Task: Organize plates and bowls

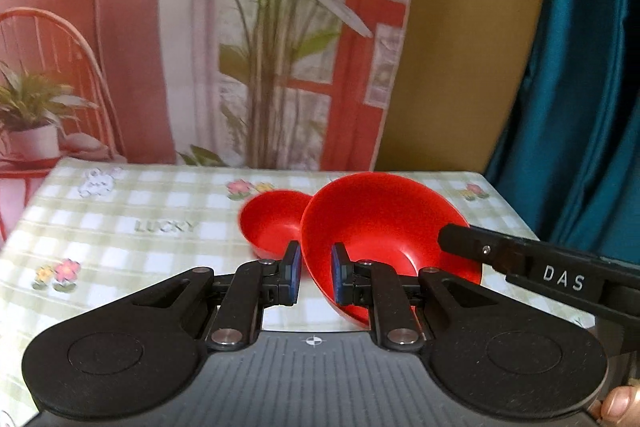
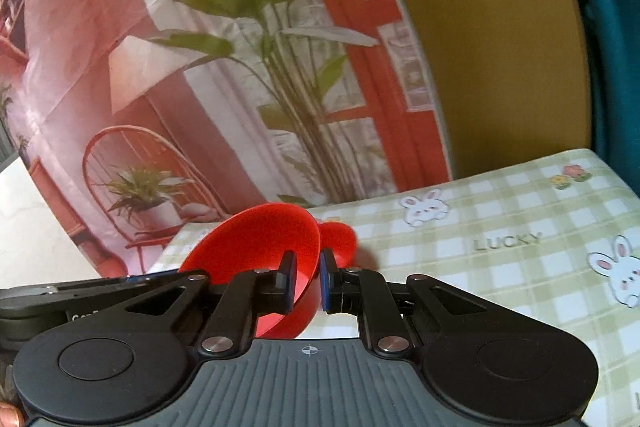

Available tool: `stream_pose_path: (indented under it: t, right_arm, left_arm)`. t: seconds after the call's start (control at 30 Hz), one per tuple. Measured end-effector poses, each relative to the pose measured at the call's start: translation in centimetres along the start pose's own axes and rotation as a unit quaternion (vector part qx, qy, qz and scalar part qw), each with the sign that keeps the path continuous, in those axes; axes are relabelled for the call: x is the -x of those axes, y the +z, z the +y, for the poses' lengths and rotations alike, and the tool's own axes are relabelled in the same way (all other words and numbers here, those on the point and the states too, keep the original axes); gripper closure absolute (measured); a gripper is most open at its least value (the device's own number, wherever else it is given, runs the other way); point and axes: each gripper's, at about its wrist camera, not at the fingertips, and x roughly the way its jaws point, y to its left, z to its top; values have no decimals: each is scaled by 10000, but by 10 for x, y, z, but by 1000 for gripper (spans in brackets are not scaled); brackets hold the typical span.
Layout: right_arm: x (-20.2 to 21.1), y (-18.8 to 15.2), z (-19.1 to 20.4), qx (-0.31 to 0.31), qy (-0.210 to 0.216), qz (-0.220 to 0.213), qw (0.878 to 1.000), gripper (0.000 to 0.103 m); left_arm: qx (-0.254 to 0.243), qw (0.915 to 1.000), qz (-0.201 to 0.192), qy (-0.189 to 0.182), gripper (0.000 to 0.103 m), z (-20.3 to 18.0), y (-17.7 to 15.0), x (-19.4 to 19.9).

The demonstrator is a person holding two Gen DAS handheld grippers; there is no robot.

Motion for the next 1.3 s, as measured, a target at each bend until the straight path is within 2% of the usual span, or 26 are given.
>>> stream_pose_path:
  t: [0.2, 0.57, 1.3]
  right_arm:
    - [11, -14, -14, 3, -85, 129, 9999, 90]
    - [23, -38, -24, -153, -73, 350, 9992, 90]
    - [32, -58, -25, -175, -151, 651, 9976, 90]
  left_arm:
    - [0, 9997, 210, -144, 86, -9, -15, -4]
    - [-27, 9987, 470, -195, 86, -12, -38, 2]
    - [14, 9952, 890, -407, 86, -13, -69, 13]
